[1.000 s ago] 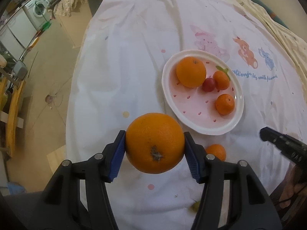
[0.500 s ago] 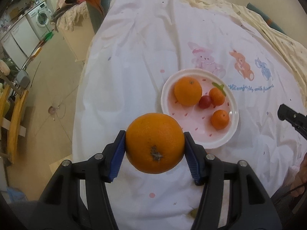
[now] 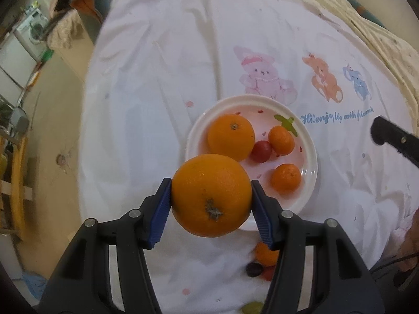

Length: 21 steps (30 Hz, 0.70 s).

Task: Organize fruits
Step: 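Carry the large orange with the left tool and the plum with the right tool over the plate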

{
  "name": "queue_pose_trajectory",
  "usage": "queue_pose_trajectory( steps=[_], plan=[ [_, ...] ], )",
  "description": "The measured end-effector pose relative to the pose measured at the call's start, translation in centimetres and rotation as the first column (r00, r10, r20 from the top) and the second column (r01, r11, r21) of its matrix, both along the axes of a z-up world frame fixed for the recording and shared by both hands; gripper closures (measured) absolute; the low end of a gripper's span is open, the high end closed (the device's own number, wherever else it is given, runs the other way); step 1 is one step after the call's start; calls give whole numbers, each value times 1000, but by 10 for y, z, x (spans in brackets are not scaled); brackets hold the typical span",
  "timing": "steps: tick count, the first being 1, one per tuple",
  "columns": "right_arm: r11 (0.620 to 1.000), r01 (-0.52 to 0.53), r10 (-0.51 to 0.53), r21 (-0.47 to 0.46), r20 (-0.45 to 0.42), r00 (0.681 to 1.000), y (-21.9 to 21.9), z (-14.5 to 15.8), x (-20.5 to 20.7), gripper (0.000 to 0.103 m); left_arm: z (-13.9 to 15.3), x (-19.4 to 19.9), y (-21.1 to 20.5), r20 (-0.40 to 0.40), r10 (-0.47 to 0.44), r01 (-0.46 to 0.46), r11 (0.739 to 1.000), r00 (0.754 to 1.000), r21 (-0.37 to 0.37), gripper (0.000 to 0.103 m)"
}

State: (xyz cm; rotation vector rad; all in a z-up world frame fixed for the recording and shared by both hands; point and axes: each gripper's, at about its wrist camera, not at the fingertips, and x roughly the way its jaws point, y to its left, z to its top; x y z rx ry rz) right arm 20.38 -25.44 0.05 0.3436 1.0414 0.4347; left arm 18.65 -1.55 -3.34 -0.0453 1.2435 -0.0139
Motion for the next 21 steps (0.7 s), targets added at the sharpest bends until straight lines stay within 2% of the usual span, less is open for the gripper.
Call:
queue_pose_trajectory(
  steps=[5,9,12,21],
  plan=[
    [1000,-6,7,28,-48,999,2,-26,3,77,-18,2,6,-28,25,-25,999,999,-20,49],
    [999,-4,10,52,-108,994,4,-46,4,77,-32,5,12,-88,46,-51,997,995,-57,49],
    [999,-21,27,51,-137,990,10,-56,4,77,-40,7,9,-113,45,-52,997,993,-52,49],
    [999,-39,40,10,-189,981,21,-77,8,77,-46,17,-2,-117,30,-40,995,993,-87,48]
  ],
)
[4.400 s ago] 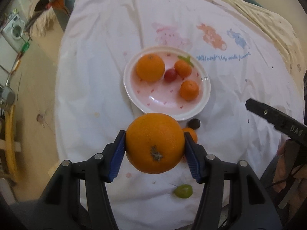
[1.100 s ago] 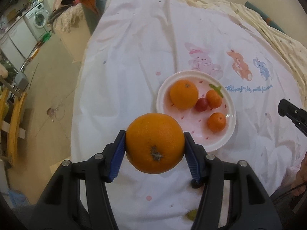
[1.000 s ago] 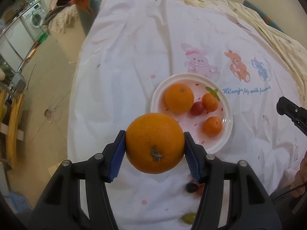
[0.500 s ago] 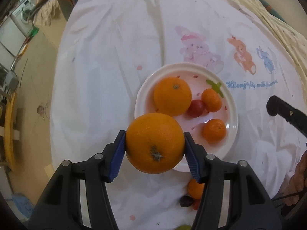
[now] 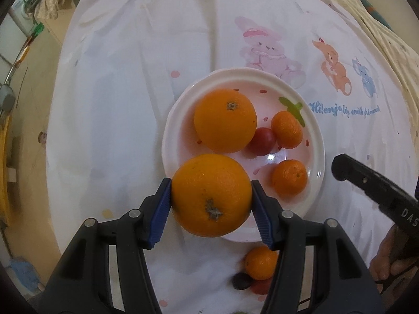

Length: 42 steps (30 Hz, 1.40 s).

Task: Organize fruits
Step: 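Carry the large orange with the left tool and the plum with the right tool over the plate, then open the left tool onto the plate while the right tool releases the plum there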

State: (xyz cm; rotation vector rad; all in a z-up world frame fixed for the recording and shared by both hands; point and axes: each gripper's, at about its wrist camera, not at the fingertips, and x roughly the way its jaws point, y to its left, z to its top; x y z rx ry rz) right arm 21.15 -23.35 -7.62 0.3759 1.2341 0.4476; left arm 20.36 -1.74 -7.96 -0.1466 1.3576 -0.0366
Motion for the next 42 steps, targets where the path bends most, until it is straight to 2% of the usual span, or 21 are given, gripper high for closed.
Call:
queue_pose_trajectory(
  steps=[4,8,14,20,21,22,23,24,25,26,27,31,35,42],
  plan=[
    [1000,17,-17,1,-29,999,-3,-8,3,76,-6,3,-1,-14,9,-10,1000,1000,-19,48],
    [1000,16,-15,10,-37,999,-3,-10,4,75,-13,7,3,-47,39,-43,996,998,-83,47],
    [1000,17,-16,10,-39,999,-2,-11,5,75,-10,6,-1,-19,23,-24,997,1000,-70,47],
    [1000,23,-22,21,-38,999,-2,-10,6,73,-15,7,-2,-59,24,-30,995,998,-96,46],
    [1000,23,-23,18,-38,999,-2,-10,6,66,-17,7,-1,-71,27,-34,993,997,-112,45],
    [1000,23,-22,13,-34,999,-1,-10,7,47,-18,7,-1,-76,24,-33,992,997,-124,45],
    [999,28,-28,15,-30,999,-2,-9,7,36,-18,7,-2,-78,20,-29,992,997,-126,44],
    [999,38,-38,23,-25,999,-4,-7,6,26,-18,7,-3,-77,16,-25,992,997,-122,39],
    [998,55,-55,30,-17,998,-7,-4,6,26,-16,6,-3,-66,17,-25,992,998,-122,31],
    [998,62,-61,28,-13,998,-8,-3,6,26,-12,5,-3,-44,24,-29,992,999,-121,18],
    [997,67,-66,26,-9,998,-9,-1,6,26,-6,4,-3,-12,29,-30,993,1000,-117,15],
    [994,100,-100,32,-2,995,-18,3,8,26,9,3,-7,62,2,4,995,998,-98,15],
    [994,105,-105,31,-4,995,-20,4,9,26,12,4,-5,77,1,6,996,997,-92,15],
    [996,94,-94,5,21,995,-19,10,7,26,22,-1,-6,136,-7,12,999,991,-37,15]
  ],
)
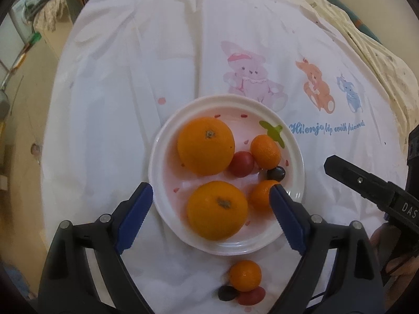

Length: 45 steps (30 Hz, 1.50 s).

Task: Organize fruits
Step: 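Open the left tool onto the plate while the right tool releases the plum there, then move the right tool to the red tomato beside the plate and grasp it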

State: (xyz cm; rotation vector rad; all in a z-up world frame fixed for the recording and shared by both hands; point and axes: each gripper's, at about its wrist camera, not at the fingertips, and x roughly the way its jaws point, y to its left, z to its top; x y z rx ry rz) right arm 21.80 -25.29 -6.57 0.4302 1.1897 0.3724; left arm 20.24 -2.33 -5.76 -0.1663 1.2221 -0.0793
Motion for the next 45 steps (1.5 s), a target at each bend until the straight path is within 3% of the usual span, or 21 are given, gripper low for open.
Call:
queue_pose_trajectory(
  steps=[8,14,21,27,34,42,45],
  plan=[
    [1000,-3,3,5,43,999,3,22,-15,26,20,-17,8,44,13,-14,1000,999,7,15],
    [1000,1,-1,9,56,998,0,41,-33,26,31,-39,20,7,54,-54,998,998,-23,15],
    [1000,-26,26,14,26,999,6,39,-68,26,38,-79,30,-2,70,-70,997,998,-37,15],
    [999,-44,45,16,-24,999,14,24,-95,26,48,-108,39,65,110,-110,994,992,0,15],
    [994,-110,113,27,-144,983,43,-14,-114,26,35,-112,48,70,143,-145,989,987,13,15],
    [967,-238,215,-94,-204,955,78,-43,-116,27,33,-109,44,77,138,-139,990,987,9,15],
    [952,-283,254,-119,-209,944,89,-48,-120,34,35,-108,42,86,131,-132,991,988,8,15]
  ],
)
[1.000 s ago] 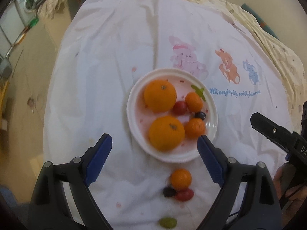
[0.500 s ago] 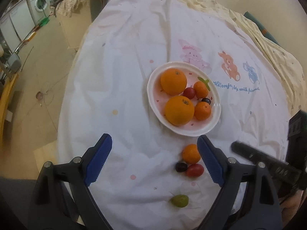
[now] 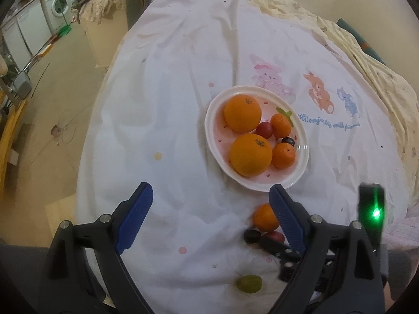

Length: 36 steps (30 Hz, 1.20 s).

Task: Organize fruits
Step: 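Move the right tool to the red tomato beside the plate and grasp it, then hold the tomato in the right tool while the left tool grasps a dark plum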

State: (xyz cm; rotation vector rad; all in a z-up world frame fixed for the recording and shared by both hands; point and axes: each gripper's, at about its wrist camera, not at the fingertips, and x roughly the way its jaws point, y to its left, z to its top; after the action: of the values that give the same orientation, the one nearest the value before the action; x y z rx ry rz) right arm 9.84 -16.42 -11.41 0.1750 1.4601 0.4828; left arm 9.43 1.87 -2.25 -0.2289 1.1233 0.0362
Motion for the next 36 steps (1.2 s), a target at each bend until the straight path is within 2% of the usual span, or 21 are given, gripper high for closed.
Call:
queue_pose_trajectory(
  steps=[5,7,8,14,21,28,34,36],
  plan=[
    [999,-41,41,-16,6,999,8,-3,-3,46,-4,1,0,-22,-1,1,1000,1000,8,15],
    [998,-56,56,-26,9,998,10,-1,1,61,-6,1,1,-35,-1,2,1000,999,3,15],
    [998,-64,64,-19,2,998,10,-1,1,62,-7,2,1,-38,-1,1,1000,999,3,15],
    [997,-72,72,-3,13,997,2,8,-1,62,-14,2,0,-67,-1,2,1000,998,9,15],
    [996,55,-59,69,54,997,-35,29,3,62,-30,-1,-8,-127,-39,41,999,991,8,15],
    [964,218,-233,149,86,969,-84,49,12,62,-55,-5,-36,-219,-138,144,990,966,12,15],
    [948,274,-292,161,98,952,-99,52,12,62,-70,-6,-66,-256,-213,230,972,943,40,16],
    [944,287,-304,160,91,948,-105,51,14,62,-77,-5,-73,-283,-229,250,968,931,39,22]
  ],
)
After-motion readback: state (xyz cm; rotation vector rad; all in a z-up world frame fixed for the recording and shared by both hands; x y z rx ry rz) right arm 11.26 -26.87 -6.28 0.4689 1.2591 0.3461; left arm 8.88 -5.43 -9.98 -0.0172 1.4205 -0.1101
